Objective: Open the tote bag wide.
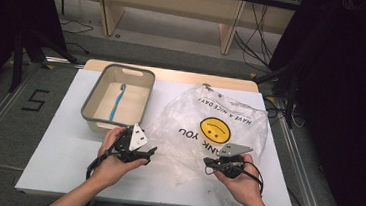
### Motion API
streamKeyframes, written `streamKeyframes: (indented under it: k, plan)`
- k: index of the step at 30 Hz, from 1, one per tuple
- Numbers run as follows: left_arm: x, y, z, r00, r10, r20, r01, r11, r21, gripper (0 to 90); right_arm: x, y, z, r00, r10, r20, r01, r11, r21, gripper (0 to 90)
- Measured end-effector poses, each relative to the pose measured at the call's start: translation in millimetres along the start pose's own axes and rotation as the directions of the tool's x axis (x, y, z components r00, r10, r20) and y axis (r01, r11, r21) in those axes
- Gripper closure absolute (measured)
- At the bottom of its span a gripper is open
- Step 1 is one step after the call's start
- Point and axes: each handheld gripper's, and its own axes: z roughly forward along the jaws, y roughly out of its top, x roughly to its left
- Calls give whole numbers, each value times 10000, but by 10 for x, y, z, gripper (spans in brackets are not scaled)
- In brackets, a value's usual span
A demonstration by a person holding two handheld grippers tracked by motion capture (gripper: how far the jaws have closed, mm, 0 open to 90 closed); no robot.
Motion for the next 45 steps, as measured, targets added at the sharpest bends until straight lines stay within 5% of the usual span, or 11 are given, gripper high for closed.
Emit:
streamKeyframes:
  k: [9, 14, 17, 21, 25, 32, 35, 38, 39, 41, 45]
  plan:
    - [-58, 50, -117, 9998, -110, 139, 117, 9988, -475, 300, -48, 165, -216, 9926, 17, 1212, 164, 9888, -1483, 900]
    - [-122, 79, -120, 9985, 34, 542, 3, 9976, -688, 375, -87, 261, -308, 9804, 175, 1962, 291, 9723, -2319, 900]
    - [-182, 104, -105, 9957, 222, 901, -162, 9976, -671, 430, -98, 282, -335, 9770, 272, 2113, 286, 9661, -2567, 900]
    - [-250, 231, -38, 9932, 933, 694, -886, 9938, -674, 466, -88, 297, -331, 9787, 149, 2046, 388, 9659, -2559, 900]
    - [-277, 449, 87, 9876, 1465, 565, -1410, 9858, -912, 448, -66, 301, -308, 9807, 82, 1956, 422, 9668, -2521, 900]
    - [-319, 664, 587, 9746, 2122, 712, -2110, 9772, -234, 364, -38, 306, -303, 9847, -44, 1744, 475, 9686, -2441, 900]
    - [-335, 658, 768, 9668, 2392, 902, -2416, 9703, 155, 453, -37, 308, -316, 9852, -35, 1713, 470, 9670, -2506, 900]
    - [-325, 658, 838, 9534, 2965, 550, -2979, 9544, 191, 663, -36, 308, -324, 9863, -36, 1648, 458, 9663, -2532, 900]
    - [-313, 670, 837, 9560, 2886, 520, -2895, 9571, 103, 663, -36, 308, -324, 9863, -36, 1648, 458, 9663, -2532, 900]
    - [-287, 716, 809, 9680, 2452, 529, -2439, 9694, -297, 842, -30, 306, -304, 9885, -95, 1508, 465, 9687, -2440, 900]
    - [-238, 826, 731, 9784, 2026, 398, -1994, 9771, -738, 889, -25, 313, -263, 9905, -124, 1369, 425, 9749, -2187, 757]
